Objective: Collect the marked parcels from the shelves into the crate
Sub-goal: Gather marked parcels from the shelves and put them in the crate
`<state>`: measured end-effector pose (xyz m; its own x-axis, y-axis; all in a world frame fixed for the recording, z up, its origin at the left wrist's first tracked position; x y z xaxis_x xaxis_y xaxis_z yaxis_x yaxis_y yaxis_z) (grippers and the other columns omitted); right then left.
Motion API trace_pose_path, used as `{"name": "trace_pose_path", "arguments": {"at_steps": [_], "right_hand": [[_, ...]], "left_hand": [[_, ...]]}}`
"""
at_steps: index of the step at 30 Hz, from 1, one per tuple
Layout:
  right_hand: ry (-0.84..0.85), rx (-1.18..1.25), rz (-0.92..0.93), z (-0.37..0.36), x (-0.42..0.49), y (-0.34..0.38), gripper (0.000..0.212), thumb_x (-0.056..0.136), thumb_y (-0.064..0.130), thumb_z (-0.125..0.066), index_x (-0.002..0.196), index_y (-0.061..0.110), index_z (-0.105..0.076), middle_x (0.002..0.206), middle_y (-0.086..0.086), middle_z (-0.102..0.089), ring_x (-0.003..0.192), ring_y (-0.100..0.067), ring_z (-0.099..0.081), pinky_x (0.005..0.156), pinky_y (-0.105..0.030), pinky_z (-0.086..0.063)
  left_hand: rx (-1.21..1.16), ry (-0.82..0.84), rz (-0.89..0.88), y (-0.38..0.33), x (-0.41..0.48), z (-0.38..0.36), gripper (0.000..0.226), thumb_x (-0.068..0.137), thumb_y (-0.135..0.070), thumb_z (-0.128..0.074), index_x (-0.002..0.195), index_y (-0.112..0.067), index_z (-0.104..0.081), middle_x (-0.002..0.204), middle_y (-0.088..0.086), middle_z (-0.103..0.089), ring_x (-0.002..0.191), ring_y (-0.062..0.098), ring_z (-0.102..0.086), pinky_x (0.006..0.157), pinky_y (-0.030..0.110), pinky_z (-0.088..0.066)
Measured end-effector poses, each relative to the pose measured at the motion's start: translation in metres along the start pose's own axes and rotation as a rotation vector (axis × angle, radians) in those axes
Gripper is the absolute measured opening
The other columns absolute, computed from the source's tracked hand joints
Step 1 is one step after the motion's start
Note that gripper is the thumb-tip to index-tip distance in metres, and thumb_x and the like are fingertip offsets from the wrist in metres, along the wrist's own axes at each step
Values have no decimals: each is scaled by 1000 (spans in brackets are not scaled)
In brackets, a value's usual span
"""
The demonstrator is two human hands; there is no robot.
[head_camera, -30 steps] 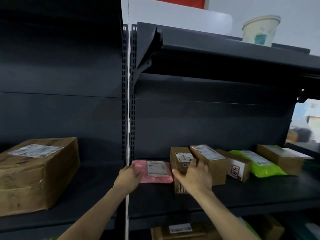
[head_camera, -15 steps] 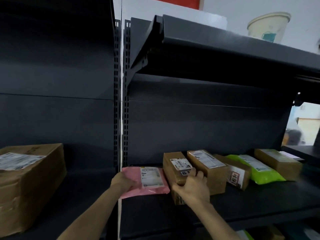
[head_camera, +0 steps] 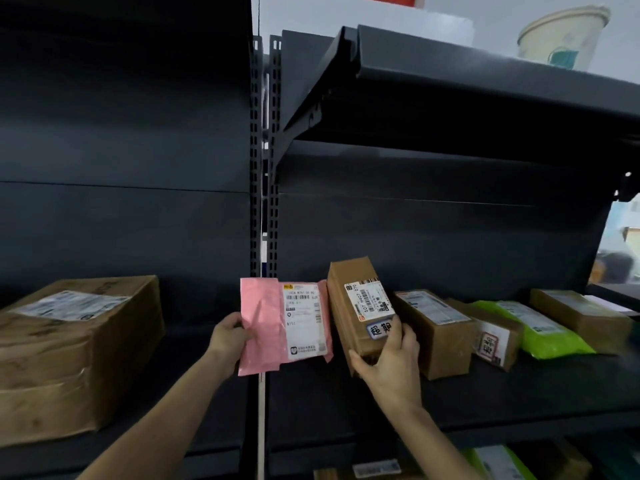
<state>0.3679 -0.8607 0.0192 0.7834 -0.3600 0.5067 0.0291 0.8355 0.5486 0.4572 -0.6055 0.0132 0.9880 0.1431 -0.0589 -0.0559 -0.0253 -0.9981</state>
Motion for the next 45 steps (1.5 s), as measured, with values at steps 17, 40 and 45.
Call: {"name": "trace_pose_path", "arguments": {"at_steps": [17, 40, 45], "right_hand": [[18, -83, -58, 15, -14, -12, 101, 73, 56, -66, 145, 17, -9, 143, -10, -24, 129, -23, -28, 101, -32, -39], [25, 87, 145, 52, 3, -46, 73, 87, 57, -46, 145, 19, -22, 146, -3, -28, 133, -16, -30, 104, -29, -35], [-84, -127, 99, 79, 50, -93, 72, 86, 50, -53, 139, 5, -35, 140, -17, -39, 129, -30, -36, 105, -38, -36]], "left_hand": [[277, -46, 99, 18, -5, -15, 34, 90, 1, -51, 124, 8, -51, 104, 23, -62, 91, 35, -61, 82, 44, -52], [-138, 430, 44, 4, -81, -146, 76, 56, -42, -73, 123, -17, -51, 113, 12, -62, 103, 26, -58, 69, 32, -48], [-194, 289, 53, 15, -85, -164, 53, 81, -32, -65, 128, -14, -49, 119, 15, -61, 108, 32, -57, 91, 45, -49]]}}
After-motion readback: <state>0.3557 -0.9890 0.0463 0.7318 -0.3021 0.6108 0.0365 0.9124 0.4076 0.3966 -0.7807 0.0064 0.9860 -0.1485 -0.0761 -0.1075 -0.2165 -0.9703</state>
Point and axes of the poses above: each hand's wrist, its own x-axis towards the middle knuckle, its own z-axis out of the back of the hand, y = z × x, the point moved 3 cm from there along x, towards the middle knuckle
